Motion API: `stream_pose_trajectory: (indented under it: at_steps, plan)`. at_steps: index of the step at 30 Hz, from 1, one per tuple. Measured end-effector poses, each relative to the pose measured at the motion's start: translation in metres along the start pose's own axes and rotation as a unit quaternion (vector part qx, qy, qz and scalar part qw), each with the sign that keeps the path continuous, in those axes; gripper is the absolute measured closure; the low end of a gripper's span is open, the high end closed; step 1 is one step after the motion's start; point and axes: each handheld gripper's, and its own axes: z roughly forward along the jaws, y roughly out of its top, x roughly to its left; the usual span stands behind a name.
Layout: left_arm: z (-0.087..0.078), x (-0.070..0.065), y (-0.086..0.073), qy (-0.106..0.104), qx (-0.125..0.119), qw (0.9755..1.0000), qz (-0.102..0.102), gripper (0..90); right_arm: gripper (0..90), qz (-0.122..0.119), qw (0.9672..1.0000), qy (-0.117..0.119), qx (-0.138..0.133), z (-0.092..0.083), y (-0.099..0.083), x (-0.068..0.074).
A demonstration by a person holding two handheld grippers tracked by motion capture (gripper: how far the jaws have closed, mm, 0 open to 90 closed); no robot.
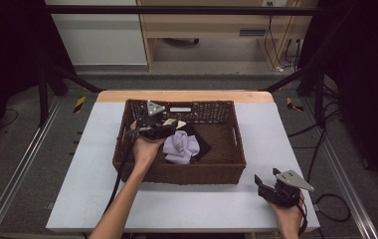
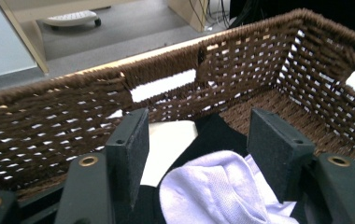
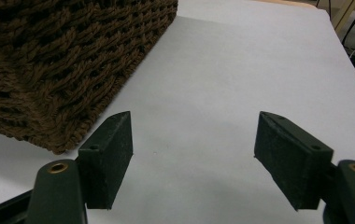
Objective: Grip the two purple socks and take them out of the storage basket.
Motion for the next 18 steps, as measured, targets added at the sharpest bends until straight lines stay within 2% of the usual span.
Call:
stream_pose_trajectory:
  at_steps: [3, 8, 12, 15, 18]
  plan:
    - [0.004, -0.005, -0.002, -0.002, 0.006, 1.0, 0.005, 38.4, 28.1, 0.0, 1.0, 0.0, 0.001, 0.0, 0.0, 0.0]
    - [0.012, -0.015, -0.006, 0.009, 0.024, 0.999, 0.037, 39.4, 28.1, 0.0, 1.0, 0.0, 0.005, 0.001, -0.001, 0.001]
    - [0.019, -0.022, -0.012, 0.013, 0.044, 0.9969, 0.064, 43.1, 28.2, -0.001, 1.0, 0.0, 0.006, 0.002, -0.001, 0.001]
    - [0.021, -0.023, -0.013, 0.002, 0.06, 0.9965, 0.058, 44.4, 28.1, 0.0, 1.0, 0.0, 0.008, 0.002, -0.001, 0.001]
    - [0.023, -0.022, -0.014, 0.002, 0.084, 0.9947, 0.06, 43.8, 28.1, 0.001, 1.0, -0.002, 0.009, 0.002, -0.001, 0.001]
